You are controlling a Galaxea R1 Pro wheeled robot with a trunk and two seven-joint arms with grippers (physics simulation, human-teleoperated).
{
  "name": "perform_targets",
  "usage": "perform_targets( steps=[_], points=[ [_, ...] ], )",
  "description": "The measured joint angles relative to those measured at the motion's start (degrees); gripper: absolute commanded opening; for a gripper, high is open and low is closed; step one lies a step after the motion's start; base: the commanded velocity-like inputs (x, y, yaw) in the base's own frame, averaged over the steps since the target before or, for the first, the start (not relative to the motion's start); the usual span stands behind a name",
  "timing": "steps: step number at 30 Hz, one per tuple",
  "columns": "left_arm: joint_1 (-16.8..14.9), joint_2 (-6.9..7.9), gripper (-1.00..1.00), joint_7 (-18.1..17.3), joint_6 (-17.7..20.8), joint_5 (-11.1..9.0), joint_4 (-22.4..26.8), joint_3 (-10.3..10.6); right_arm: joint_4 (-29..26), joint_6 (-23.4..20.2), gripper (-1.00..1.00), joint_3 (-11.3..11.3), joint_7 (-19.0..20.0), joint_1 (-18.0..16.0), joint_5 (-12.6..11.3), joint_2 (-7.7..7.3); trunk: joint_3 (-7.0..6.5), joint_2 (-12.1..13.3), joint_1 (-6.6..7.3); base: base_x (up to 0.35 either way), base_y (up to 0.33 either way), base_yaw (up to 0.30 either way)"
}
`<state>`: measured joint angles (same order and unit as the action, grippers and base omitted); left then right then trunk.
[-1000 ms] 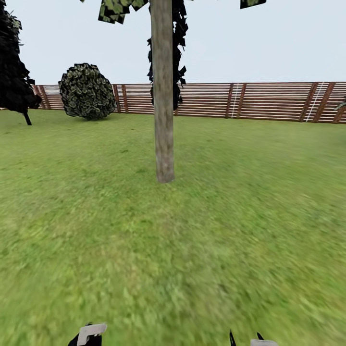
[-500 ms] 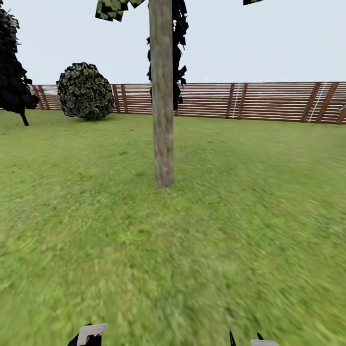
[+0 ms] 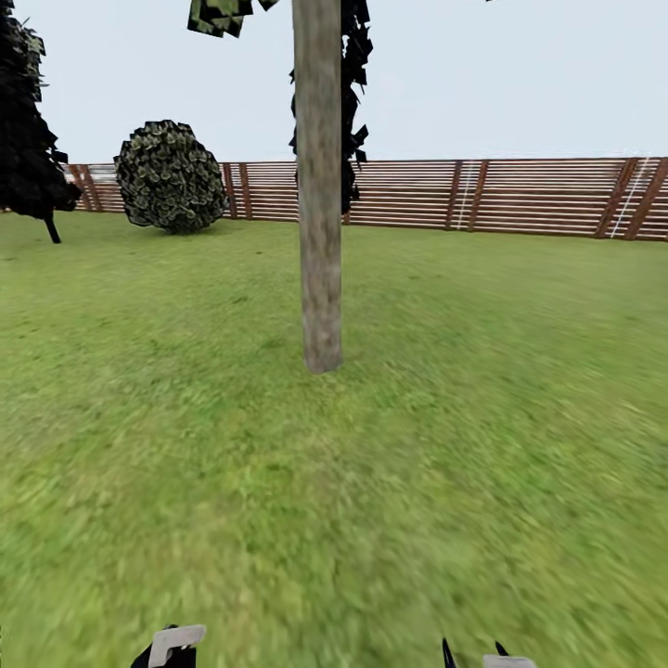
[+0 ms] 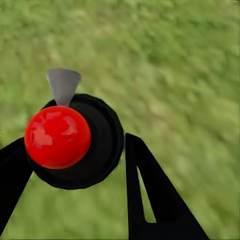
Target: In the garden, pick up the pesticide atomizer on the floor and spray pesticide onto both trees until each tree trunk is fully covered.
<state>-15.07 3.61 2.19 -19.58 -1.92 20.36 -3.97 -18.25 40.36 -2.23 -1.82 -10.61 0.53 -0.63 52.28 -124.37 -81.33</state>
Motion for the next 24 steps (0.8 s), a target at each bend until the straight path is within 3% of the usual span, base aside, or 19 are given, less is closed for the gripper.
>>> perform_targets(
  steps=[24],
  points=[
    [0.0,0.00,-1.00,0.0,0.0,0.0,0.0,0.0,-0.1,0.0,1.00,0.0,0.0,0.0,0.0,0.00,0.00,0.0,0.00,0.338,0.000,0.008]
  ],
)
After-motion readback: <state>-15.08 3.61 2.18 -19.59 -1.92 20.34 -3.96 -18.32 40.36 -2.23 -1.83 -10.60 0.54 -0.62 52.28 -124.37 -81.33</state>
